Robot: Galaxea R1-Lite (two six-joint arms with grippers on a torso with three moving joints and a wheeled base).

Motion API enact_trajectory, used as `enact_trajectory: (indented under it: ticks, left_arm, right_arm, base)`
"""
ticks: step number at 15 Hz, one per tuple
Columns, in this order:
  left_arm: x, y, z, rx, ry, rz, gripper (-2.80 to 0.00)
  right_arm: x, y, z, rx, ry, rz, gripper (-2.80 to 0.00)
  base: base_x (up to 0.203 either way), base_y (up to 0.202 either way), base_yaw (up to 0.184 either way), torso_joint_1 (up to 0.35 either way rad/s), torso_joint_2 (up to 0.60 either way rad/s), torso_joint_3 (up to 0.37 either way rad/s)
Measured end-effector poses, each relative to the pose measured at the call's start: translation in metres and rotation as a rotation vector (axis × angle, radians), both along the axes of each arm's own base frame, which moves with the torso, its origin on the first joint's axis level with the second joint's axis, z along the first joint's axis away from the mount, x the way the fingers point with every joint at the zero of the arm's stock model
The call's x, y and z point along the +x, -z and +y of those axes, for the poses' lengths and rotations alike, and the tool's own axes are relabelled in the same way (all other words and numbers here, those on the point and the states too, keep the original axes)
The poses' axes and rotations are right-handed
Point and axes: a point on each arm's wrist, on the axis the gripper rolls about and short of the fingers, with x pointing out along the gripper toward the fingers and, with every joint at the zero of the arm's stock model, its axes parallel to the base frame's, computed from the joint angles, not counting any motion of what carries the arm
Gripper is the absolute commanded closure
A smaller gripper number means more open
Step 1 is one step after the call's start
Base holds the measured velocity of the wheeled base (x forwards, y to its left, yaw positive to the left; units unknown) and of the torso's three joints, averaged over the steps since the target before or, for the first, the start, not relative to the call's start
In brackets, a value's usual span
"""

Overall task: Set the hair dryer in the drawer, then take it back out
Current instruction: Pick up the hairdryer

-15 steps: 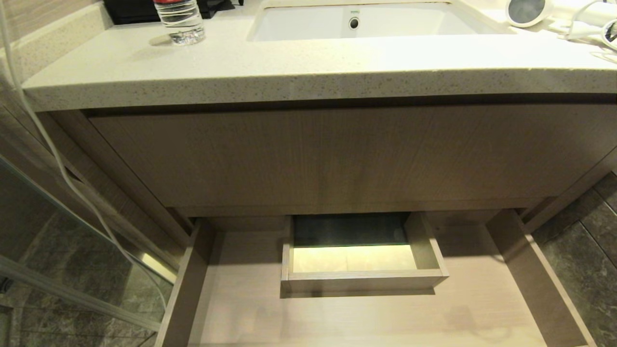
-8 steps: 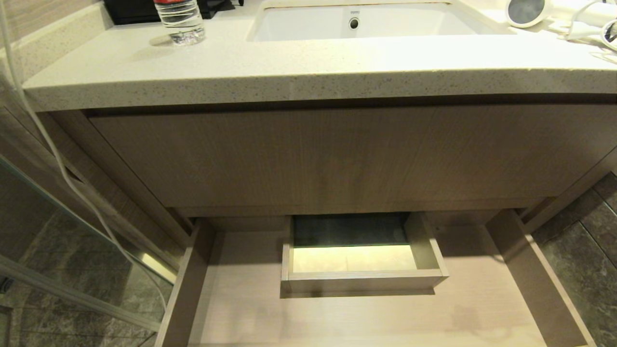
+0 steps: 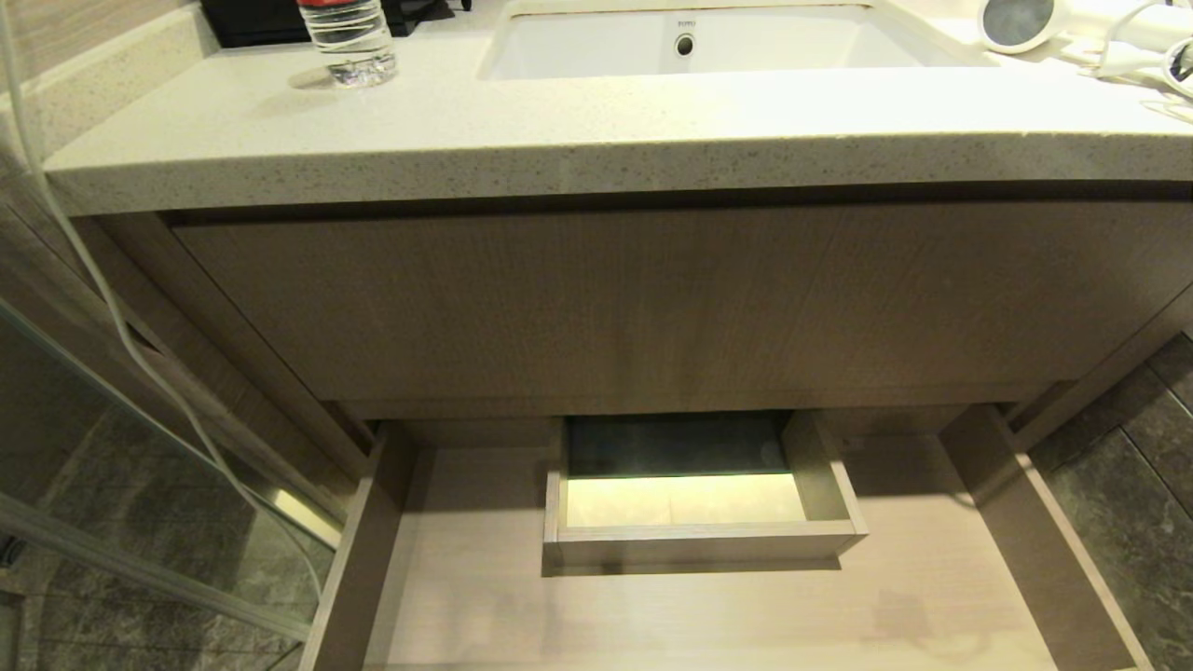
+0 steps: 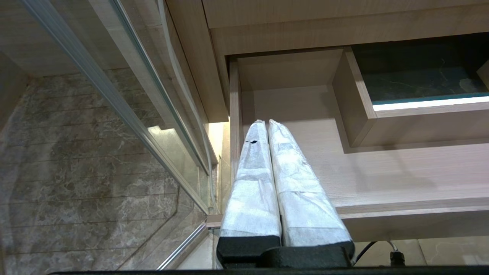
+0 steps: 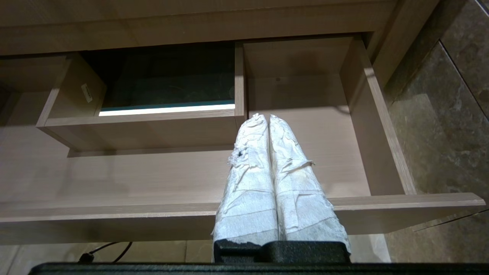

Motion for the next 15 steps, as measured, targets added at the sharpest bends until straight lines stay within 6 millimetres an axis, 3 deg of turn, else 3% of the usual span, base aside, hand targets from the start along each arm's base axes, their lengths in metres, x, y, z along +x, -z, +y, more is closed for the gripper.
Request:
enact_trajectory:
  ticks: [15]
  left_arm:
    - [0.0001, -0.0002, 0.0001, -0.025, -0.004, -0.003, 0.00]
  right_arm:
    - [0.0000, 0.0003, 0.0000, 0.002, 0.000, 0.003, 0.00]
  base:
    - [0.000, 0.000, 0.000, 0.000, 0.00, 0.000]
